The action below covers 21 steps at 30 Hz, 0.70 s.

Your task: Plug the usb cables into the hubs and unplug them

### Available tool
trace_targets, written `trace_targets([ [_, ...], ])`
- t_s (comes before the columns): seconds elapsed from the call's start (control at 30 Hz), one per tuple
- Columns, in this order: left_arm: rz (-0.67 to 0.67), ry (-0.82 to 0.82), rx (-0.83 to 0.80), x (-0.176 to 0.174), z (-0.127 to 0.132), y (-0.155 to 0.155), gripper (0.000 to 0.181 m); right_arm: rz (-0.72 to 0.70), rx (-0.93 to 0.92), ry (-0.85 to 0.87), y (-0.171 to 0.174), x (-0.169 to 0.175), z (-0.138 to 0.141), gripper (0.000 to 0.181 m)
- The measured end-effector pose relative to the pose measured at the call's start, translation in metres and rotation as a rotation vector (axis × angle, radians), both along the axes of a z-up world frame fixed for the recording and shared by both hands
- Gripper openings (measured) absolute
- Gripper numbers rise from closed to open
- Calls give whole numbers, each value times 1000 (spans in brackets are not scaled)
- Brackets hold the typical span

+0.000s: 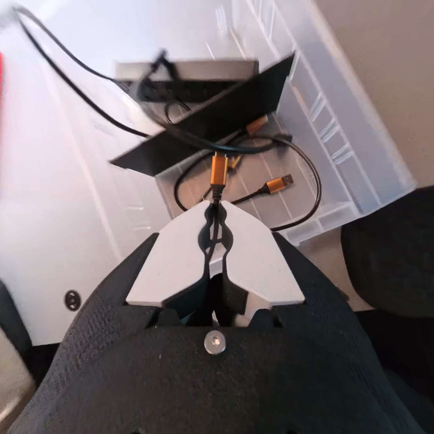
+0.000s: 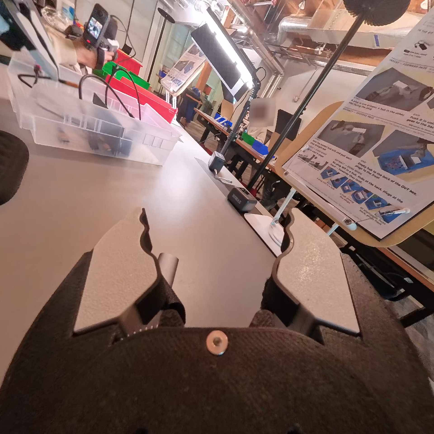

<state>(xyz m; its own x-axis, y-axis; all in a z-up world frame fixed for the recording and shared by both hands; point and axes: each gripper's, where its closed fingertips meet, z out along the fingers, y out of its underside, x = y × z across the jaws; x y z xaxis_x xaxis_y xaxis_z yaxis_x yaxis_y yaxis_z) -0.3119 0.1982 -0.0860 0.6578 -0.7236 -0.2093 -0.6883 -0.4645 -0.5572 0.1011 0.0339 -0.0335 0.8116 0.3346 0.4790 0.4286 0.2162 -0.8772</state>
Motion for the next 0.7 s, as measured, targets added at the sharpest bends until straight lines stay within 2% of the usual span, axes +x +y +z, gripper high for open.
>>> trace_targets([
  [0.1, 14, -102, 221, 5, 52, 9, 3, 1, 8, 3, -1, 0, 2, 109],
  [0.2, -4, -289, 484, 19, 111, 18, 3, -1, 10, -4, -1, -1, 2, 109],
  [0.3, -13, -519, 640, 26, 152, 24, 3, -1, 15, -9, -2, -1, 4, 109],
  [0.43, -75, -903, 659, 30, 182, 22, 3, -2, 21, -13, -2, -2, 5, 109],
  [0.53, -116, -1168, 614, 25, 196, 16, 3, 0, 24, -14, -3, -2, 6, 109],
  [0.63, -193, -1272, 656, 29, 210, 3, 3, 9, 25, -10, -3, -4, 6, 108],
  [0.7, -290, -1323, 707, 40, 225, -14, 3, 20, 25, 3, -4, -6, 7, 108],
])
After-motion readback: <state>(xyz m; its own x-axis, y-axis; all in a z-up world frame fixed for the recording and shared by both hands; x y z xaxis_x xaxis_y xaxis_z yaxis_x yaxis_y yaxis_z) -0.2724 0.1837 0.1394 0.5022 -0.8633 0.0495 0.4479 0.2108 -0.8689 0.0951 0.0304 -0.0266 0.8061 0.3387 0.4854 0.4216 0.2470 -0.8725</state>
